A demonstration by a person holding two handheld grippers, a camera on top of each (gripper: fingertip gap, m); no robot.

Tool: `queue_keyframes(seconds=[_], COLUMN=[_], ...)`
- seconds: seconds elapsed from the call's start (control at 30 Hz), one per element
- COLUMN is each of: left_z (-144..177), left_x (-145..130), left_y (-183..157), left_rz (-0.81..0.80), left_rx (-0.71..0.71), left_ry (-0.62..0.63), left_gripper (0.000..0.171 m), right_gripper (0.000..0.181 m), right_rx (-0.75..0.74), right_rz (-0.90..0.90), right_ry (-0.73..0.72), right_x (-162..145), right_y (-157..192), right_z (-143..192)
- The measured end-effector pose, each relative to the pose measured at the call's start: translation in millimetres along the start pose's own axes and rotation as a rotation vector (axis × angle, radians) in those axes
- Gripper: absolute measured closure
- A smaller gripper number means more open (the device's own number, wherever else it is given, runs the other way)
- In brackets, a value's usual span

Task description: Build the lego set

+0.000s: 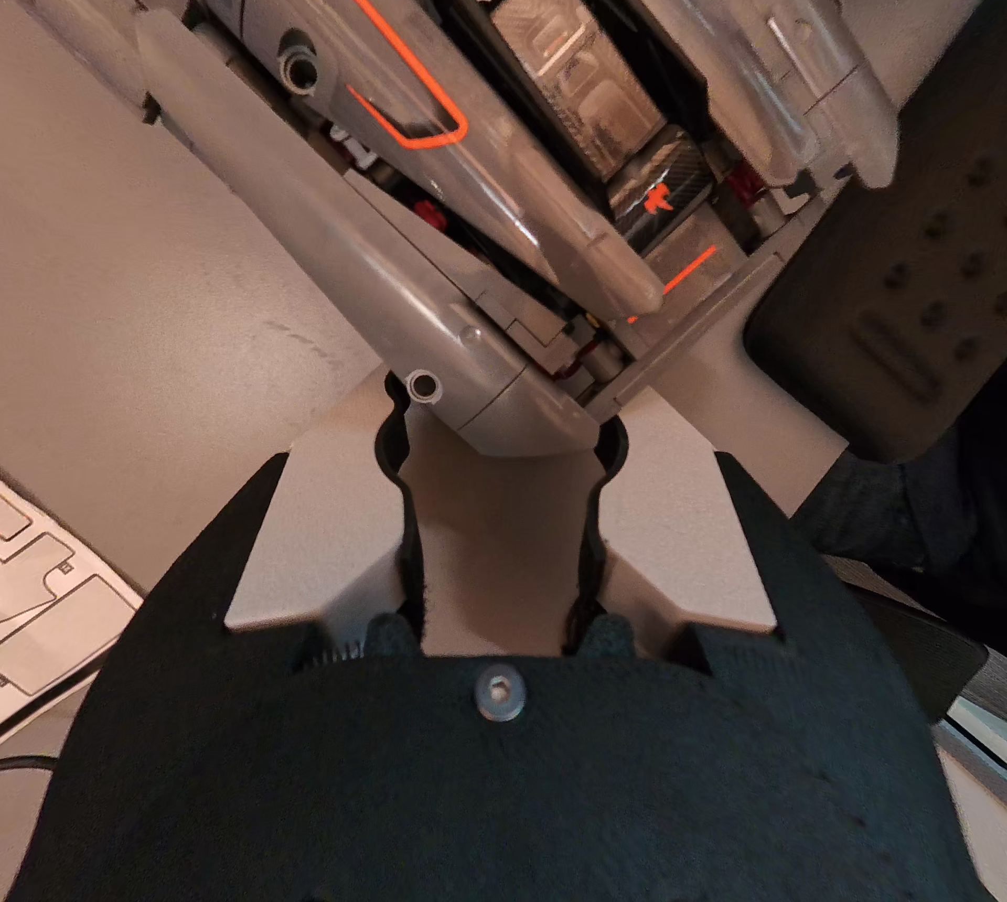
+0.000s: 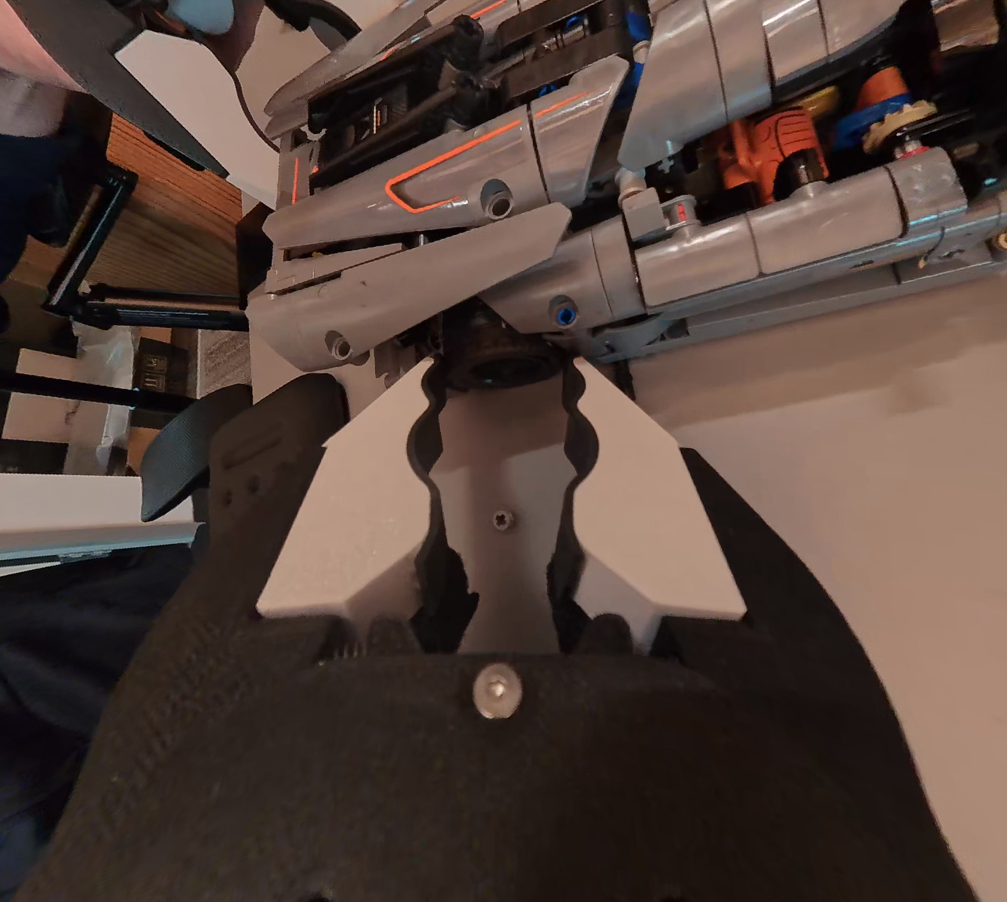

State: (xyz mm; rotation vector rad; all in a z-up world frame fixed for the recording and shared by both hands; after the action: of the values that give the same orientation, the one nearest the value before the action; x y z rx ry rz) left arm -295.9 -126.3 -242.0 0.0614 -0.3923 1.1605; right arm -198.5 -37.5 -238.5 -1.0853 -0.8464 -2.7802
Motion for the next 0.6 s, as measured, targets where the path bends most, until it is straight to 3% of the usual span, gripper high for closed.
queue_keyframes(seconds=[0.27, 0.43, 0.6], left_z=[2, 24, 62], left_x=[-6, -18, 21], left_y=[5, 8, -17], left_rz=[0.016, 0.018, -0.192], left_rx=[0.045, 0.168, 0.409], left_ry=[0.032, 0.073, -0.053], left_gripper=[0.113, 0.100, 0.089], right_gripper=[0.142, 0.142, 0.142], right_rx=[0.003, -0.006, -0.016], right_rz=[0.026, 0.045, 0.062], right_ry=[0.013, 0.027, 0.036], right_x=[-3, -4, -4], right_y=[0, 0, 1], right_z=[2, 4, 4])
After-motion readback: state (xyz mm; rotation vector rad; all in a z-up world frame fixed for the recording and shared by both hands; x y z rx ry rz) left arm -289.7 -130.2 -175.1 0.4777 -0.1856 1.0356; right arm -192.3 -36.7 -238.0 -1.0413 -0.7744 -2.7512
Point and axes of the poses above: each gripper's, where its closed fingertips meet, z back along the fingers, x out of its top, y = z × x across the jaws, the point moved 3 cm from there along z, back along the fingers, and after that the axes turned 2 degrees about z, right-handed, at the moved point
